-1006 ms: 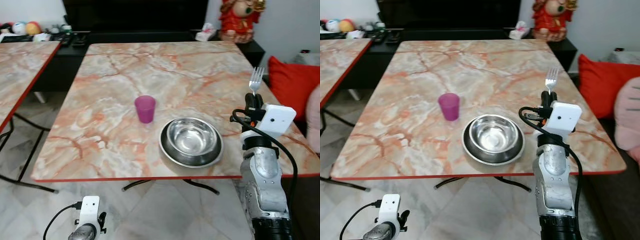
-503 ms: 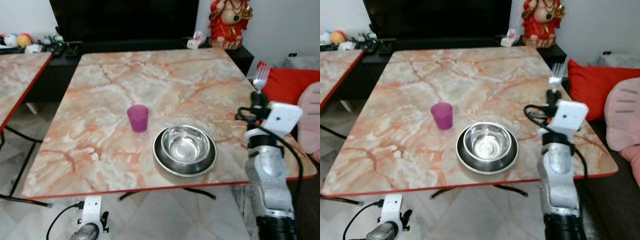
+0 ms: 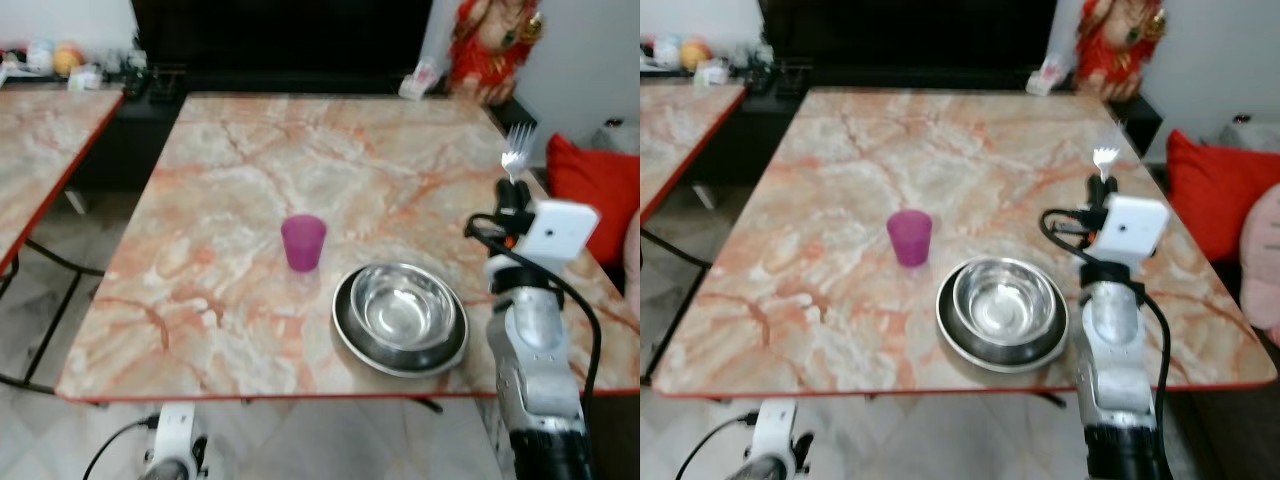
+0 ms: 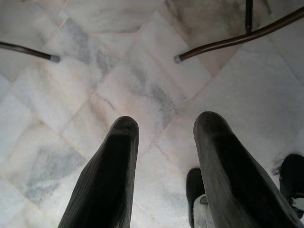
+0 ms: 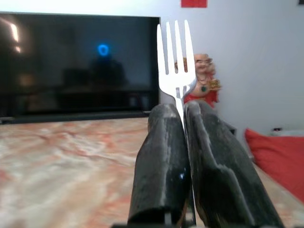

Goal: Setting the table

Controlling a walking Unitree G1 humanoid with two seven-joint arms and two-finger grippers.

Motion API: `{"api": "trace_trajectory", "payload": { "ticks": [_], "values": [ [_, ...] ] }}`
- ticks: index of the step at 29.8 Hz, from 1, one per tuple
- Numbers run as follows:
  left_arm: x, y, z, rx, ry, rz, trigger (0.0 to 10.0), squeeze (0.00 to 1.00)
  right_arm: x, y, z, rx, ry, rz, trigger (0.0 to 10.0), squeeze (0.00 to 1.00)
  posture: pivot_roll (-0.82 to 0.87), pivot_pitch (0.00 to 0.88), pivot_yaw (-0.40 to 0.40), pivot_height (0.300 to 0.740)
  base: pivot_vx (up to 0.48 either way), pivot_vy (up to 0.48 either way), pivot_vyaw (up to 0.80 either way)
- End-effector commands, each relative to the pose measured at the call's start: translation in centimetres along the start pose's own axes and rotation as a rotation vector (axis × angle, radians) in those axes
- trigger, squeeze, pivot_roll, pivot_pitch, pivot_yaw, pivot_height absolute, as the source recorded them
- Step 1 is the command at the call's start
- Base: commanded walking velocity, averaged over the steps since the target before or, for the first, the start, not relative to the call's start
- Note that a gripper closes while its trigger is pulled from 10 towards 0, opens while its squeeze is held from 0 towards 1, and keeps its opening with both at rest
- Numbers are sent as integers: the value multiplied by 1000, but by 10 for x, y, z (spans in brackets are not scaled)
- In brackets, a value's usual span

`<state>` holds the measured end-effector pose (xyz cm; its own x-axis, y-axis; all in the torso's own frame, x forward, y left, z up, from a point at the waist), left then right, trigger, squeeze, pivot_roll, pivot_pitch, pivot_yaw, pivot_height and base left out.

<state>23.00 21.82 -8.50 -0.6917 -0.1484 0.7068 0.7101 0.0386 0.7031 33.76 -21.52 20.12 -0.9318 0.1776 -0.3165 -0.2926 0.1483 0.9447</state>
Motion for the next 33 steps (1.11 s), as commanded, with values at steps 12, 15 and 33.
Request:
{"api": "trace_trajectory", "payload": {
  "ticks": [12,15,33],
  "values": [
    [0,-1,-6,-1,-18,10,10000,0,1,-47,-48,84,17,416,10000,0,-43,27,9,740,0,0,0],
    [-1,-1,-7,-2,-20,12,10000,0,8,-63,-44,104,70,505,10000,0,-41,34,8,740,0,0,0],
    [0,-2,-7,-1,-23,16,10000,0,25,-109,-11,23,234,692,10000,0,-33,40,10,740,0,0,0]
  ]
}}
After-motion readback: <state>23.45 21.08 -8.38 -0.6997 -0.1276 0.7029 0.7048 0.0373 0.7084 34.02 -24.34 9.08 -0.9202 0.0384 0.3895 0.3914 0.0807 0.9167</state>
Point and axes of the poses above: a point about 5 cm out from each wrist's last joint towards the gripper, its own x axis pointing back from the gripper into the wrist, its own y axis along the axis of the wrist's last joint, z = x × y, the point moved 3 cm from there along -x, pointing out of the wrist towards the gripper, and after that the axes turned 3 degrees about x, right-handed, at the moved point
